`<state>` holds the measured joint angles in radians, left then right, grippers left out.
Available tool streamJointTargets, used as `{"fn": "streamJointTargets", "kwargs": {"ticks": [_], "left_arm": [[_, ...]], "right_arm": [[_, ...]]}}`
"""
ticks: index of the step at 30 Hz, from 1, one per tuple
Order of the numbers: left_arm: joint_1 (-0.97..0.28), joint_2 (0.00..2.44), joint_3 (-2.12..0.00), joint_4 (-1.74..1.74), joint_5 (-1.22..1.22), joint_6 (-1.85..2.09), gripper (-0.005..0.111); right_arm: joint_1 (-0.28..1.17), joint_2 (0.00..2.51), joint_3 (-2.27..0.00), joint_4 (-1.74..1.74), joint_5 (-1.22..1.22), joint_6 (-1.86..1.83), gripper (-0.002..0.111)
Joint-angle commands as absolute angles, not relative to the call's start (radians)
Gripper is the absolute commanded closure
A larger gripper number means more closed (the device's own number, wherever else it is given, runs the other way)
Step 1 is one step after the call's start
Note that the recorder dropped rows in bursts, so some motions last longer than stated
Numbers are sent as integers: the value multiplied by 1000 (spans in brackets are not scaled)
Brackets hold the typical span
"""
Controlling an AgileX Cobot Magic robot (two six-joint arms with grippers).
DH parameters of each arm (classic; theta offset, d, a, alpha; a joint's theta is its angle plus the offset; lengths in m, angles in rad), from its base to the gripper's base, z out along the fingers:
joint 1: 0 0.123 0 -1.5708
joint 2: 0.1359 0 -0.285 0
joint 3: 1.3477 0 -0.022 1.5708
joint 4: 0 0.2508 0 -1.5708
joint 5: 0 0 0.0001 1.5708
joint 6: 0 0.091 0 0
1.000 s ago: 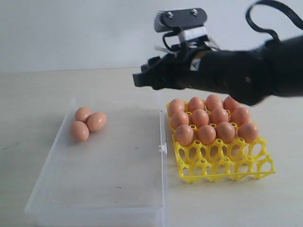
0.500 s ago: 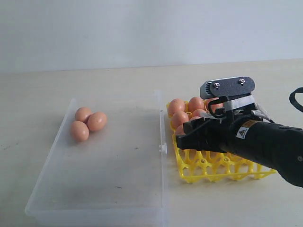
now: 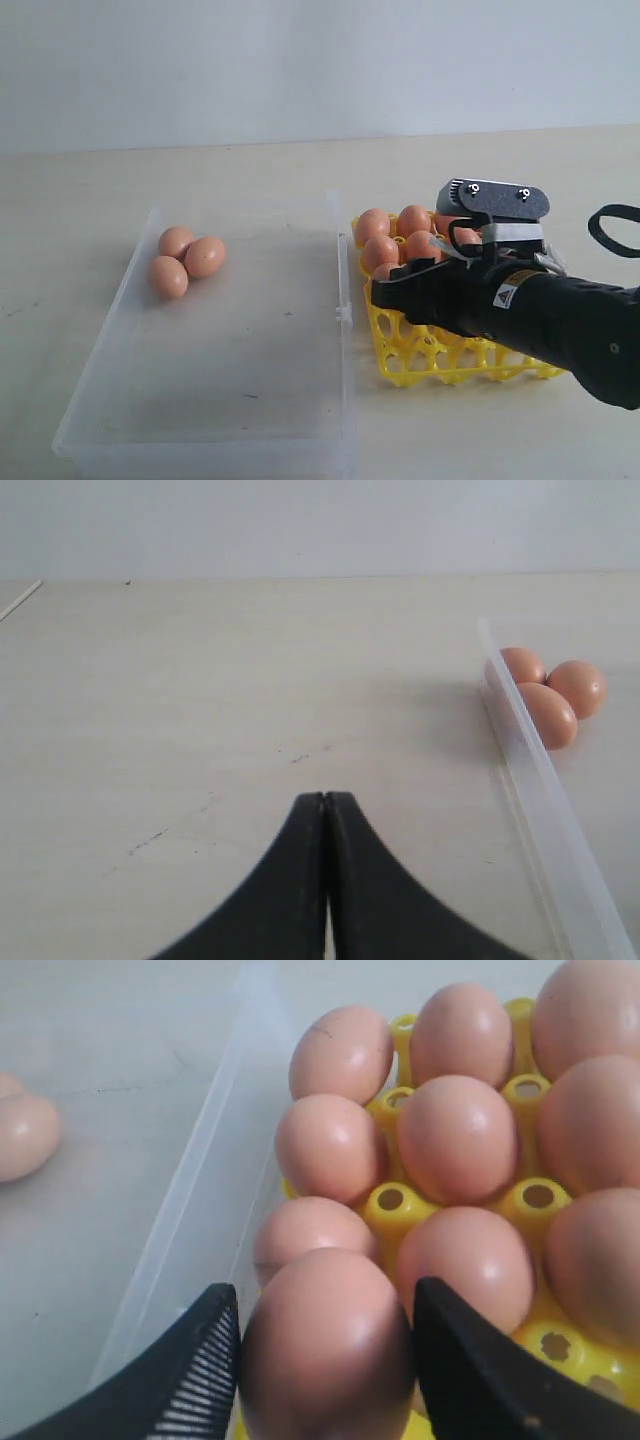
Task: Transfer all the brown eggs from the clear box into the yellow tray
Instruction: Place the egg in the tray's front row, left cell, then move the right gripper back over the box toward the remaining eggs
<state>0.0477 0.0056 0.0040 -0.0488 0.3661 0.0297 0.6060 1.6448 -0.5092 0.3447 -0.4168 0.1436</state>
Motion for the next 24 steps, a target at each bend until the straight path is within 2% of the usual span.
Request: {"fn": "streamJointTargets", "kwargs": {"ticks": [1, 6, 9, 11, 13, 15, 18, 20, 22, 23, 24], "left_arm": [[39, 0, 0, -54, 354, 30, 107], [39, 0, 0, -54, 354, 30, 107], [39, 0, 0, -54, 354, 30, 107], [39, 0, 0, -54, 354, 30, 107], [39, 0, 0, -54, 354, 30, 107], [39, 0, 0, -54, 354, 30, 107], [39, 0, 0, -54, 354, 30, 107], [39, 0, 0, -54, 354, 30, 107], [39, 0, 0, -54, 354, 30, 107], [39, 0, 0, -54, 354, 30, 107], [39, 0, 0, -54, 354, 30, 107]], "right_arm": [[605, 1668, -507, 281, -467, 238, 106], [605, 1681, -507, 223, -476, 325, 92], [605, 1691, -507, 215, -493, 331, 78], [605, 1706, -507, 190, -514, 354, 61], [605, 1723, -507, 178, -518, 362, 50], [605, 1729, -507, 165, -518, 362, 48], [605, 1672, -515, 155, -482, 309, 51], [605, 1574, -600, 125, -297, 225, 69], [605, 1538, -756, 62, -111, 204, 98], [621, 1549, -838, 29, -26, 205, 108], [639, 1584, -948, 0, 78, 205, 108]]}}
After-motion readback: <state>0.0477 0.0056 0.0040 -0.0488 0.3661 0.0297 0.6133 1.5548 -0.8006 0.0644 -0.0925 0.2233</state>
